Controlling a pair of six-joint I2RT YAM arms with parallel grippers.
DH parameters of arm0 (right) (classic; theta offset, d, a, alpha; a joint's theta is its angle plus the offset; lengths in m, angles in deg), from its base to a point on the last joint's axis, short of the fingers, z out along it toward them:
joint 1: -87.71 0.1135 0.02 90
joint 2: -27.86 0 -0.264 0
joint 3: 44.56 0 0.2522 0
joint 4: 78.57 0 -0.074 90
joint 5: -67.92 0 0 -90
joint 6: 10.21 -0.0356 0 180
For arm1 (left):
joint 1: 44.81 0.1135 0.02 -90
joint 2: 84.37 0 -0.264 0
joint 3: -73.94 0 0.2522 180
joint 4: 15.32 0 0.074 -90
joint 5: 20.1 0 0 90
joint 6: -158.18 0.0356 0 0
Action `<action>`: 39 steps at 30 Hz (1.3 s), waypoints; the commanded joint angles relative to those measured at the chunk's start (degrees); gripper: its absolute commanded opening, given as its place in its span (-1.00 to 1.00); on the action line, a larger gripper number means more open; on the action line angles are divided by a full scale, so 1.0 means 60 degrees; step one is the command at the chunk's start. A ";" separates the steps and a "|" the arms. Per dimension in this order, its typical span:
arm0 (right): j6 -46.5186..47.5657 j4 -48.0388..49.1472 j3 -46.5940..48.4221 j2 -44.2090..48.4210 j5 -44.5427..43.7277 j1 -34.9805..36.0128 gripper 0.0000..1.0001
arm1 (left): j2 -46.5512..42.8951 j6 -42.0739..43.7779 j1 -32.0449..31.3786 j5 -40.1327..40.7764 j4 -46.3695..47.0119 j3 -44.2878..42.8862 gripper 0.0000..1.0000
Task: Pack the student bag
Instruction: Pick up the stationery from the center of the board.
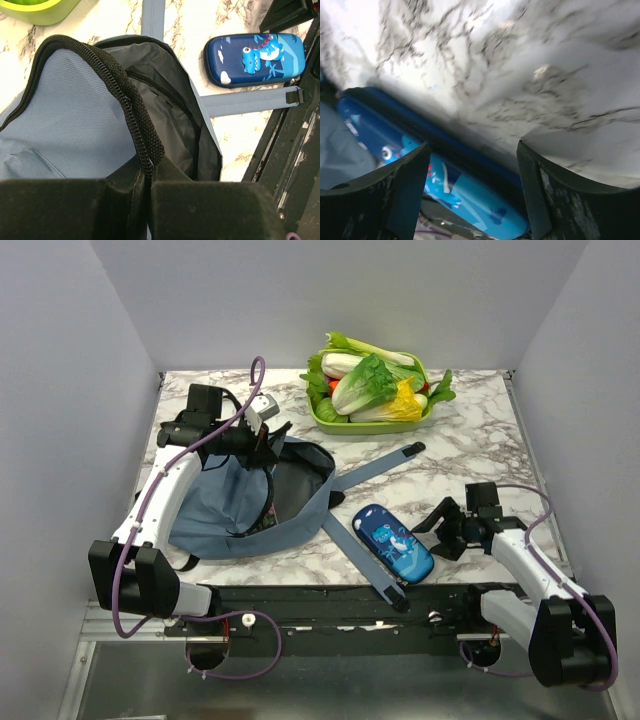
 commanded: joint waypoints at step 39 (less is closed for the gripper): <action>0.1612 0.2735 -0.0283 -0.0979 0.3706 0.3041 0.75 | -0.0247 -0.0669 -0.0313 -0.0275 0.0146 -0.0403 -0.82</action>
